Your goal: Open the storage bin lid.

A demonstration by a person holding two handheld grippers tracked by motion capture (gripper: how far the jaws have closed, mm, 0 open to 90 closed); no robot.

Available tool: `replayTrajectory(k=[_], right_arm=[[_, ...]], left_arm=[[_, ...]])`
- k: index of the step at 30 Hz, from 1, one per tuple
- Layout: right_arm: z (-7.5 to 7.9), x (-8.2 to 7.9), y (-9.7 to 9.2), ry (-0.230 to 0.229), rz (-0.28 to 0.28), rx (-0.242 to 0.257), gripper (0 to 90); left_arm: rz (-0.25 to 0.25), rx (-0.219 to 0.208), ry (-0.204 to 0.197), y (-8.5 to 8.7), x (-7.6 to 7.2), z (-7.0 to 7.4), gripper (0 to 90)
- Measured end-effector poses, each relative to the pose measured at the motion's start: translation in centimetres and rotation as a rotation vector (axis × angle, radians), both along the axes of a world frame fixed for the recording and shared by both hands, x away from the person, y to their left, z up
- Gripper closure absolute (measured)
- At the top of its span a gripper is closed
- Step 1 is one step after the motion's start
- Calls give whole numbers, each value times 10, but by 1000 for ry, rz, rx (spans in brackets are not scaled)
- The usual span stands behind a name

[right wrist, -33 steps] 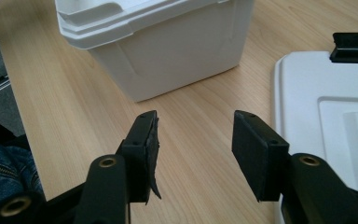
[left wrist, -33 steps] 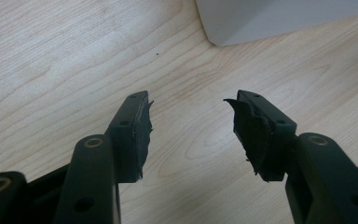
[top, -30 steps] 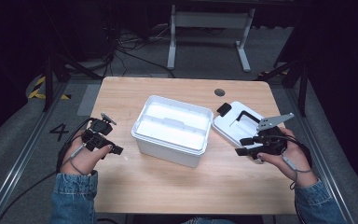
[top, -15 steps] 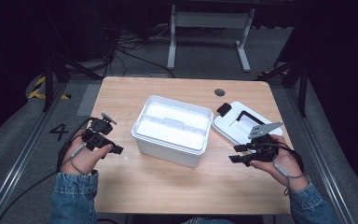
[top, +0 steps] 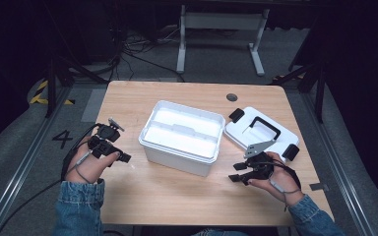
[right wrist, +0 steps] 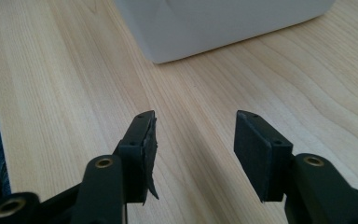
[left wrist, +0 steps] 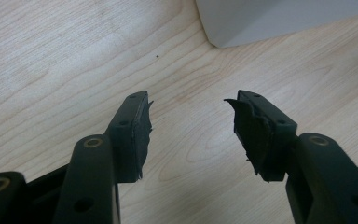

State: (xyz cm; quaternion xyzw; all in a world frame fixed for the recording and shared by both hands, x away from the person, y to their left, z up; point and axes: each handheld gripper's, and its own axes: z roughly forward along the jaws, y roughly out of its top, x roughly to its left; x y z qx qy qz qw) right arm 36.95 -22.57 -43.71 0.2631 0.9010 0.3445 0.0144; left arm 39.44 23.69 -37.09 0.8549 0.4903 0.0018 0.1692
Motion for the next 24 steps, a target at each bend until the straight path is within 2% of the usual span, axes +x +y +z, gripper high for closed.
replayTrajectory(k=[5, 9, 17, 22, 24], right_arm=[[-9, 1, 5, -1, 18, 0, 487], [-17, 0, 10, -18, 41, -6, 486], [-24, -3, 16, -54, 55, -18, 480], [-27, -6, 18, -56, 60, -21, 478], [-27, -7, 18, -61, 60, -19, 477]], left_arm=[[-5, 6, 6, -1, 1, -1, 466], [-8, 5, 6, -1, 2, -1, 467], [-13, 8, 0, 0, 2, -1, 467], [-9, 1, -5, -2, 3, -1, 466], [-27, 8, -2, -2, 4, -1, 466]])
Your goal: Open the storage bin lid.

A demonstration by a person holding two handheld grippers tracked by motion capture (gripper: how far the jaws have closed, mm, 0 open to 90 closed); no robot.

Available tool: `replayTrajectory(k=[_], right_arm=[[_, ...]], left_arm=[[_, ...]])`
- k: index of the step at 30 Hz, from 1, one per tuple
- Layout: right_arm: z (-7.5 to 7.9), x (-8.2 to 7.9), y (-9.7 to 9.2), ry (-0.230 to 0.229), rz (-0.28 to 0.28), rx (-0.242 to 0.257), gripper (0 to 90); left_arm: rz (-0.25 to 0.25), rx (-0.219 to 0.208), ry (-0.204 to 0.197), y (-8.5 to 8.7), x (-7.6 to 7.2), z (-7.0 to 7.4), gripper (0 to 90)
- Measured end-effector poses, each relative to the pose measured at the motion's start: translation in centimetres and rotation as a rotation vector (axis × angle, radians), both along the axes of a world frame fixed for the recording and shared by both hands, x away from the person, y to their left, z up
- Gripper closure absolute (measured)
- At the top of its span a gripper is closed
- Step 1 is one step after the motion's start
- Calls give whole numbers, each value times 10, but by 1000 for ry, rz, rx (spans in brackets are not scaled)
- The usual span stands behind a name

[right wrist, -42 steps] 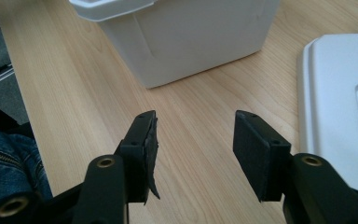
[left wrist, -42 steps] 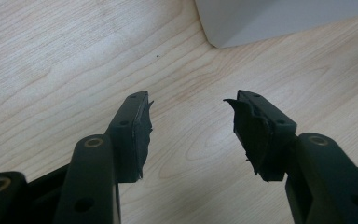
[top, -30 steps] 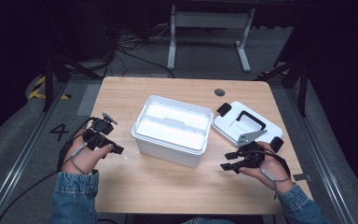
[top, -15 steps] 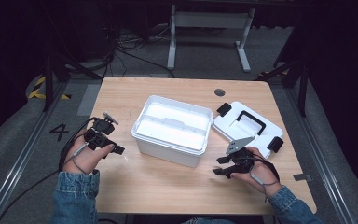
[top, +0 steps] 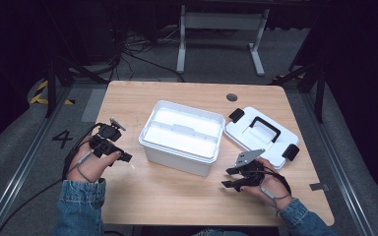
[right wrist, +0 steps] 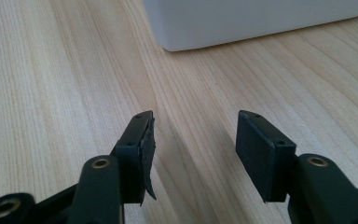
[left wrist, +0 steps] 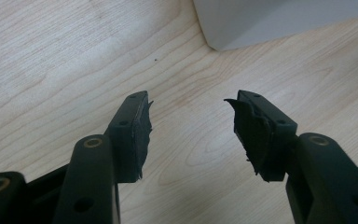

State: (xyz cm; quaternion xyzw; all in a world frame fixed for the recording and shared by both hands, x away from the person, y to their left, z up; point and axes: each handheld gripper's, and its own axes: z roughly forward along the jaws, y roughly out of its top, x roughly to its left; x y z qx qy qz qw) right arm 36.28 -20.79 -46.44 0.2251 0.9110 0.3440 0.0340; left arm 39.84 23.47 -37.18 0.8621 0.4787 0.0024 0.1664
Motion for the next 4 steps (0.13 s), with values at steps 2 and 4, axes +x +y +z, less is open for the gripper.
replayTrajectory(k=[2, 4], right_arm=[[1, 0, 0, -5, 1, 4, 477], [2, 0, -1, -9, -2, 12, 478]], left_arm=[[10, -4, -2, -1, 0, 0, 467], [7, -2, -9, -1, 0, 0, 468]])
